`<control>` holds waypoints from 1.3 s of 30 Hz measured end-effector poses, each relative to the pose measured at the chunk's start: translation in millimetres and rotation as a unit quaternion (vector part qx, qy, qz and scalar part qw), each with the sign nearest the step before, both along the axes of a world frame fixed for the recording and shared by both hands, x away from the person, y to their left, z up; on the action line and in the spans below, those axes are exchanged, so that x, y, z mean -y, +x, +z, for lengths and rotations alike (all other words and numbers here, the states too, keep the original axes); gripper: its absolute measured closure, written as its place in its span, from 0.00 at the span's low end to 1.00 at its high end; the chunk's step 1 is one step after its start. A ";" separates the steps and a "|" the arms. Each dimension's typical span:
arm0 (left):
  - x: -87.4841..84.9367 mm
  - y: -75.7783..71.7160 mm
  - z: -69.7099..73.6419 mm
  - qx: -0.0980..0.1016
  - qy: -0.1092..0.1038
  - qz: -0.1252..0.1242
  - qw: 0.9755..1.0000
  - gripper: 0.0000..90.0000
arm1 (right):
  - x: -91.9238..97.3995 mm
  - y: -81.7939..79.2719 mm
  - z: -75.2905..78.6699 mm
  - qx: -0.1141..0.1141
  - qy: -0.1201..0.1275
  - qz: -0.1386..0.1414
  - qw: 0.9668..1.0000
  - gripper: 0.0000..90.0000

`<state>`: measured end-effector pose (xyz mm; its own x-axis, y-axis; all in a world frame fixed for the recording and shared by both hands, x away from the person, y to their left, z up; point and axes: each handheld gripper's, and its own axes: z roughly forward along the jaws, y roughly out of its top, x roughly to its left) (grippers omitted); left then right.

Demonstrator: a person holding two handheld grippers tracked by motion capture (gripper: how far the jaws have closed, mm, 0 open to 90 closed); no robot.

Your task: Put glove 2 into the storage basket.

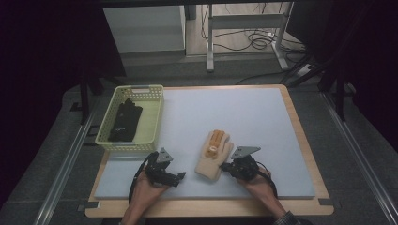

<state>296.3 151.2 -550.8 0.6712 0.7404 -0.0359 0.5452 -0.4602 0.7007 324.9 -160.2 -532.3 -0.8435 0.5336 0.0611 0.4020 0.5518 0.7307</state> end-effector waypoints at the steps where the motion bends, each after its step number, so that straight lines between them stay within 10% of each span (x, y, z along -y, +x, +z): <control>1: 0.0 0.0 0.0 0.000 0.000 0.000 1.000 0.03 | -3.9 0.5 0.1 0.002 -0.002 0.002 1.000 0.95; 12: 0.0 -0.1 0.0 0.000 0.000 0.000 1.000 0.03 | -41.9 4.4 -0.6 0.025 -0.018 0.013 0.999 0.92; 22: 0.0 0.1 0.1 -0.002 0.000 0.000 1.000 0.03 | 26.0 5.0 18.0 0.045 -0.017 -0.055 0.997 0.64; 27: 0.0 0.3 0.2 -0.003 0.000 0.000 1.000 0.03 | 73.1 5.5 16.3 0.067 -0.035 -0.115 0.990 0.47; 39: -0.6 -0.1 0.7 -0.003 -0.002 0.001 1.000 0.04 | 103.2 13.5 1.7 0.042 -0.038 -0.157 0.986 0.23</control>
<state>296.2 151.8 -550.1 0.6697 0.7415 -0.0416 0.5496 -0.4571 0.6993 338.4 -263.4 -530.6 -0.6357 0.7702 -0.0523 0.5025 0.4643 0.7293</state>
